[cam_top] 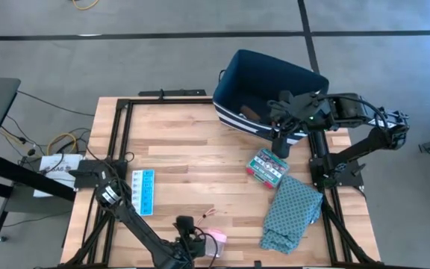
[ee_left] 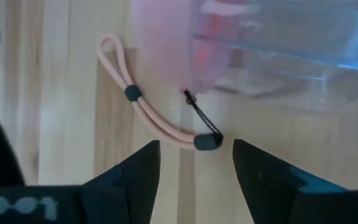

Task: Pick & place medical supplies in basket/bin
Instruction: Put the pink pill organizer into the white bin

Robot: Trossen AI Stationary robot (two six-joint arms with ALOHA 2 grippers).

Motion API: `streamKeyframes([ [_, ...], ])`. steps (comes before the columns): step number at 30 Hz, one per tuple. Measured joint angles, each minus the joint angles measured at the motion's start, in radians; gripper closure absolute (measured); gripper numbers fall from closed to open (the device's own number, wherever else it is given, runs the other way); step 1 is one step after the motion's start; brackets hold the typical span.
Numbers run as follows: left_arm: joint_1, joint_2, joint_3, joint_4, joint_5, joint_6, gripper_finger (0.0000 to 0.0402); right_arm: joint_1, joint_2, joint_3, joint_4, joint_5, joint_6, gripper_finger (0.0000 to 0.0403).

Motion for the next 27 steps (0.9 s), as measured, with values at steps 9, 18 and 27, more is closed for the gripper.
streamKeyframes([
  [9,0.015,0.043,0.000,0.020,-0.016,0.034,0.0210,0.000,0.000,0.000,-0.003,-0.001,0.000,0.0228],
  [18,0.041,0.042,0.000,0.005,-0.030,0.065,0.0257,0.000,0.000,0.000,-0.003,-0.001,0.000,0.0228],
  [27,0.061,0.041,0.004,-0.076,-0.031,0.043,0.0389,0.002,0.000,0.000,-0.004,-0.001,0.000,0.0228],
])
